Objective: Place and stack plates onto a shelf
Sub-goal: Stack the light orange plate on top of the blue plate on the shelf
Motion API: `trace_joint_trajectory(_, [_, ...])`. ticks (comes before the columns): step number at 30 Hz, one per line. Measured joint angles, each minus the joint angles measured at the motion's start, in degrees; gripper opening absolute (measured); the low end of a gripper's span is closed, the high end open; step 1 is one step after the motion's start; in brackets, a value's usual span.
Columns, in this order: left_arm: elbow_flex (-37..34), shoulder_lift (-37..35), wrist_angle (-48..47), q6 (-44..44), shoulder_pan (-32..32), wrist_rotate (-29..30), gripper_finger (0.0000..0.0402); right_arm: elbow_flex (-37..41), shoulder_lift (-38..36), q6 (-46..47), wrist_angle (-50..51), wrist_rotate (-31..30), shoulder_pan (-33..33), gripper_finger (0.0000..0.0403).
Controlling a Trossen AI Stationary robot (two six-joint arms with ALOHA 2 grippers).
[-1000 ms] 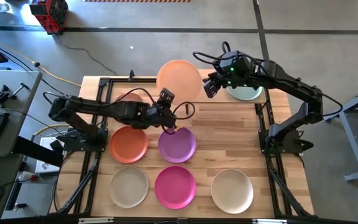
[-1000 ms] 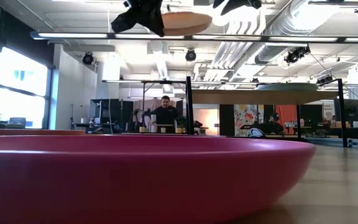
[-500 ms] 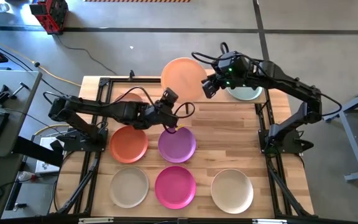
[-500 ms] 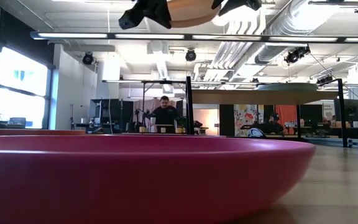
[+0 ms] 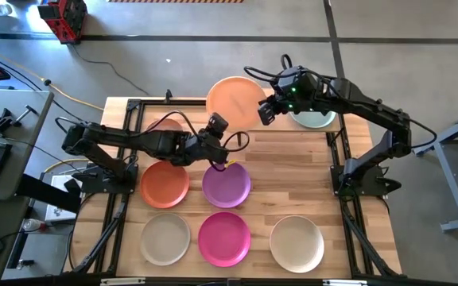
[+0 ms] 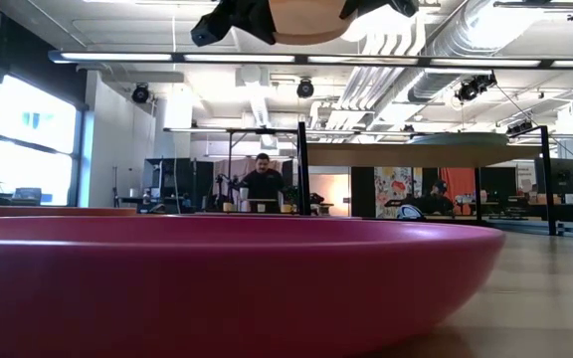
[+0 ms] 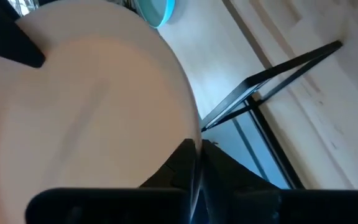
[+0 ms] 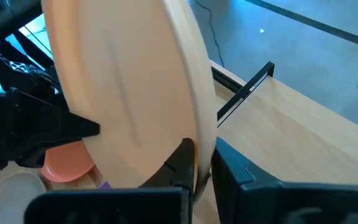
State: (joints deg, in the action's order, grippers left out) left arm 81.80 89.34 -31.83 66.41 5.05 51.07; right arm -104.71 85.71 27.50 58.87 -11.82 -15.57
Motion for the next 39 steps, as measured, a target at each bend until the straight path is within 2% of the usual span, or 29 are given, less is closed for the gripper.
trace_joint_trajectory(5, [0.00, 0.00, 0.02, -1.80, -0.17, 0.07, 0.0034, 0.00, 0.00, 0.87, 0.22, -0.01, -0.02, 0.0005])
trace_joint_trajectory(16, [0.00, 0.00, 0.04, -14.81, -1.27, -2.85, 0.0107, 0.00, 0.00, 3.74, 0.55, -0.24, -0.01, 0.0002])
trace_joint_trajectory(18, [0.00, 0.00, 0.07, -19.66, -1.31, -0.56, 0.0121, 0.00, 0.00, 4.34, 0.80, -1.16, -0.02, 0.0002])
trace_joint_trajectory(20, [0.00, -0.01, 0.05, -22.82, -1.20, 4.10, 0.0130, 0.00, -0.11, 5.09, 2.29, -2.11, -0.02, 0.0002])
trace_joint_trajectory(23, [0.00, -0.15, 0.22, -23.76, -0.49, 10.19, 0.0134, 0.00, -0.51, 5.75, 4.52, -4.21, -0.27, 0.0002])
trace_joint_trajectory(25, [0.00, -0.26, 0.04, -23.95, -0.28, 12.20, 0.0135, 0.00, -1.05, 6.08, 6.50, -4.76, -0.78, 0.0002])
trace_joint_trajectory(31, [0.00, -0.68, -0.12, -24.35, 0.61, 14.59, 0.0136, 0.00, -3.81, 7.21, 10.50, -6.76, -4.07, 0.0002])
trace_joint_trajectory(39, [0.00, -0.68, -0.52, -26.85, 1.06, 17.07, 0.0136, 0.14, -7.58, 7.11, 19.69, -6.86, -13.33, 0.0002])
